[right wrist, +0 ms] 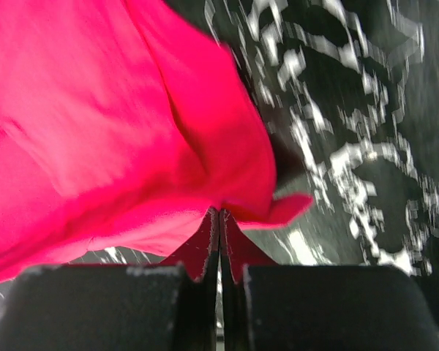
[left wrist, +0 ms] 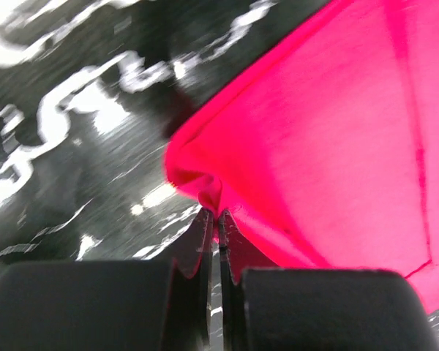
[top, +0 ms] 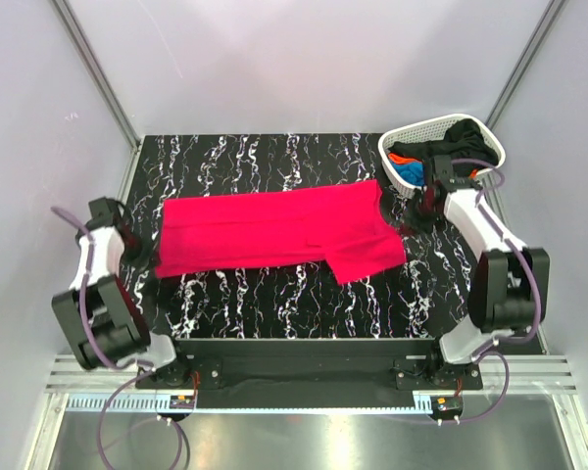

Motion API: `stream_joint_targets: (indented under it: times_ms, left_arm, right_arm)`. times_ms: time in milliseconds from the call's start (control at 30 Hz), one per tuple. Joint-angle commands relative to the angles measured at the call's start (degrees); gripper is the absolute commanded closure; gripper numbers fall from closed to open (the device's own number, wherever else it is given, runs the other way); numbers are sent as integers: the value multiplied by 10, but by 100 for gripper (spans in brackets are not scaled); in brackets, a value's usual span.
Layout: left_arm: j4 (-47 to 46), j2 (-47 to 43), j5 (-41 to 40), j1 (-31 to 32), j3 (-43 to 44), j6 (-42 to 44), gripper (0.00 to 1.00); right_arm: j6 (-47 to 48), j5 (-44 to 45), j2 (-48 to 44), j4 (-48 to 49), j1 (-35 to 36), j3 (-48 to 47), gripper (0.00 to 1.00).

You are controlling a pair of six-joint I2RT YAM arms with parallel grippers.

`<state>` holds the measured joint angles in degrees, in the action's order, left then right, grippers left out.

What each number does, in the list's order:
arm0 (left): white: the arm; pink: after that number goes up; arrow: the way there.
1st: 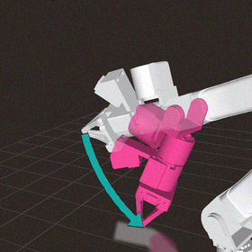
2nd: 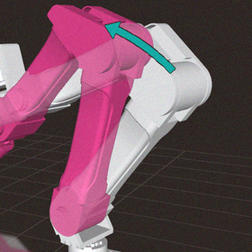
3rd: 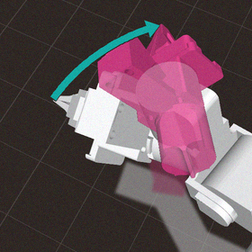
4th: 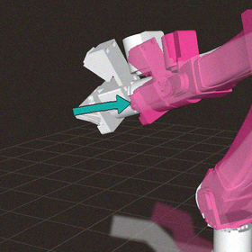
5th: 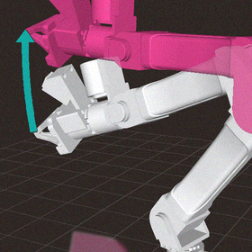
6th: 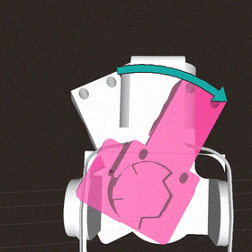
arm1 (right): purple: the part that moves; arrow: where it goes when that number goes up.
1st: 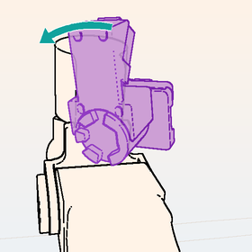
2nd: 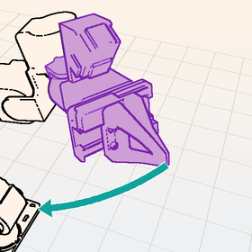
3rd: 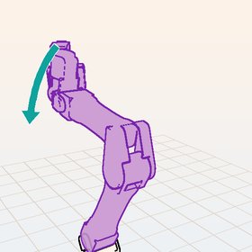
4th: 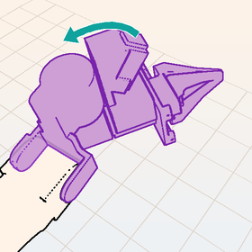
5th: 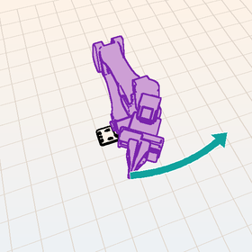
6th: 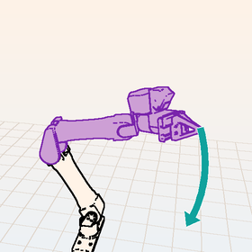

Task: Fold and stack the t-shirts
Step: Fold the tshirt

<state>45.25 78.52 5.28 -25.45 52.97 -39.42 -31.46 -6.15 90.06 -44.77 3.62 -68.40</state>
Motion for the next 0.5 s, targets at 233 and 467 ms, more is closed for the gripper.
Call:
stream_joint_targets:
  times_ms: [233,467]
  left_arm:
    - [-46,137,0,30,135,11,100]
    - [-51,192,3,31,179,14,100]
  right_arm:
    - [9,40,125,7,4,-161,100]
    - [8,45,162,7,4,-216,100]
